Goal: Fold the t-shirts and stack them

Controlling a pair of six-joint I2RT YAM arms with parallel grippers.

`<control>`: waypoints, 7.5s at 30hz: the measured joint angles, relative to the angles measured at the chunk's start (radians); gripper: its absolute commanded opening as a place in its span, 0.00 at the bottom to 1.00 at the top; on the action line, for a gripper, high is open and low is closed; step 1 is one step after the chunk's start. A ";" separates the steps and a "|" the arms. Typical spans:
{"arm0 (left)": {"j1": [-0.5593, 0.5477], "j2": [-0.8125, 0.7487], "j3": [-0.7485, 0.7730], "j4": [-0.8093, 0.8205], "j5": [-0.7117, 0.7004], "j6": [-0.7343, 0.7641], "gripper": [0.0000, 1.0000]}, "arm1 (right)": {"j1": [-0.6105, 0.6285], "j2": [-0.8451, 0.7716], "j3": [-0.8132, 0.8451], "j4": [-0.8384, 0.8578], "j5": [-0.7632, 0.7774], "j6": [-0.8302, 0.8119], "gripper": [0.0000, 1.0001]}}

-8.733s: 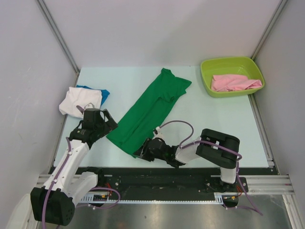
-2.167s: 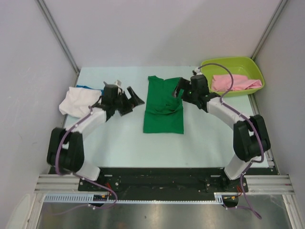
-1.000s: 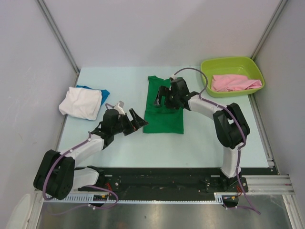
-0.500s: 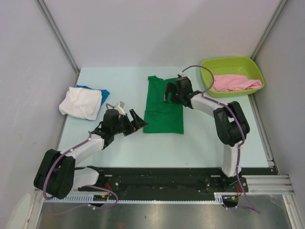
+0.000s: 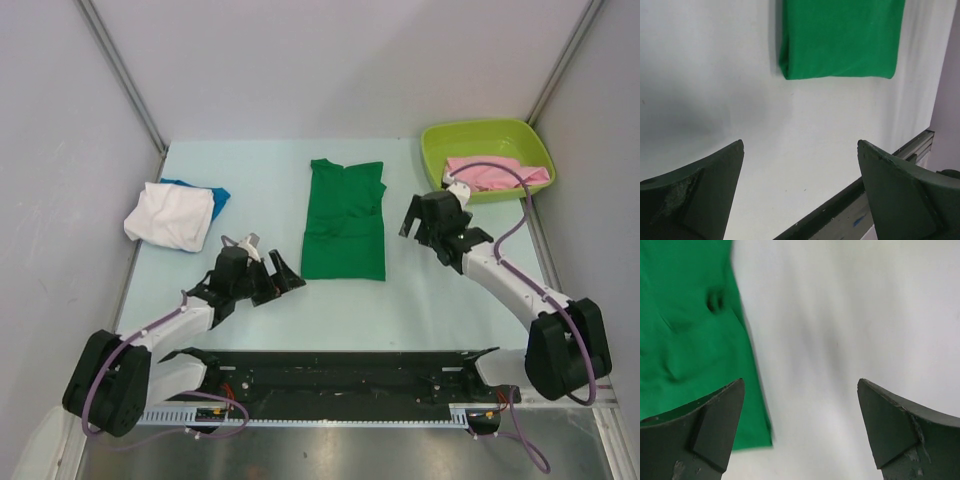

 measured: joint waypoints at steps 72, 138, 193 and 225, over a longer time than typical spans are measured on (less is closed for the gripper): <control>-0.101 0.562 0.211 0.301 -0.088 -0.105 0.00 | 0.092 -0.226 -0.574 0.351 -0.495 0.327 0.99; -0.435 -0.242 0.196 -0.354 -0.416 -0.184 0.00 | 0.518 -0.420 -0.431 0.135 -0.147 0.332 0.00; 0.193 0.825 1.108 -0.250 -0.167 0.047 1.00 | -0.065 0.572 0.335 0.371 -0.398 0.079 1.00; 0.128 -0.228 0.001 -0.262 -0.231 -0.153 1.00 | 0.856 0.517 0.081 -0.057 0.526 -0.749 1.00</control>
